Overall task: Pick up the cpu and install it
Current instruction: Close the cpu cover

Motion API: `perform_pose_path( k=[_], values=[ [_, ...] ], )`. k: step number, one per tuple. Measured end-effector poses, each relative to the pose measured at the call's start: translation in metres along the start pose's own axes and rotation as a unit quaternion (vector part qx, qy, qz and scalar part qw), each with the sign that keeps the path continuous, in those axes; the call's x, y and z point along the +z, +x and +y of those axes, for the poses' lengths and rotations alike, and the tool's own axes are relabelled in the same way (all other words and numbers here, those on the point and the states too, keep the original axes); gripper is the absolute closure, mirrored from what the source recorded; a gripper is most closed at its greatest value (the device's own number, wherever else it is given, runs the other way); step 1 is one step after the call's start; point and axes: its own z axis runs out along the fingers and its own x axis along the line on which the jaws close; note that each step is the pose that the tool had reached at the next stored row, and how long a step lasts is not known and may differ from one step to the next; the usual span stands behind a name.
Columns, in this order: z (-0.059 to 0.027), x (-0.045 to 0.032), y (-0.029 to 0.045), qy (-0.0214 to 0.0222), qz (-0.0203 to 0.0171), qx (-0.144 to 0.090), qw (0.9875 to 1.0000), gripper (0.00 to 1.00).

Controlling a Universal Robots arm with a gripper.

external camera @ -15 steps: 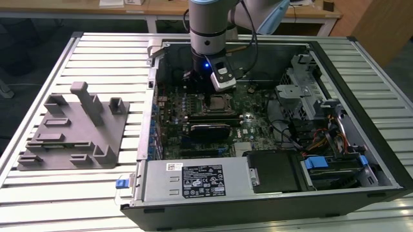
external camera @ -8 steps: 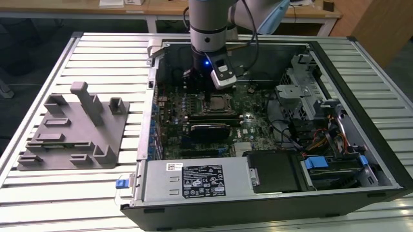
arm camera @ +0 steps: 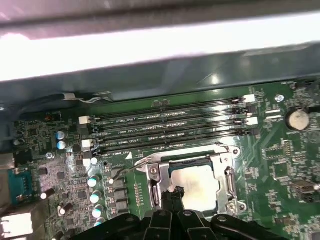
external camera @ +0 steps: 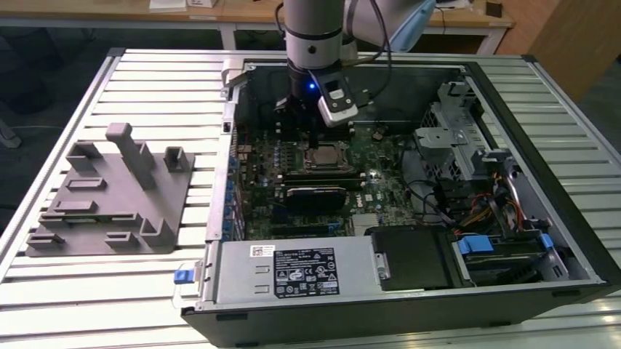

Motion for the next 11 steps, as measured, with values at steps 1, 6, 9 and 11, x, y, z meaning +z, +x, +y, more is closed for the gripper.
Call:
perform_pose_path(
  k=[1,6,9,11],
  values=[
    [0.0000,-0.0026,-0.0002,0.0000,-0.0003,0.000,1.0000,0.89],
    [0.0004,-0.0047,-0.0026,0.0000,-0.0009,0.000,1.0000,0.89],
    [0.0017,-0.0043,-0.0113,0.0003,-0.0009,0.000,1.0000,0.89],
    [0.0027,-0.0039,-0.0179,0.0005,-0.0010,0.000,1.0000,0.89]
  ],
)
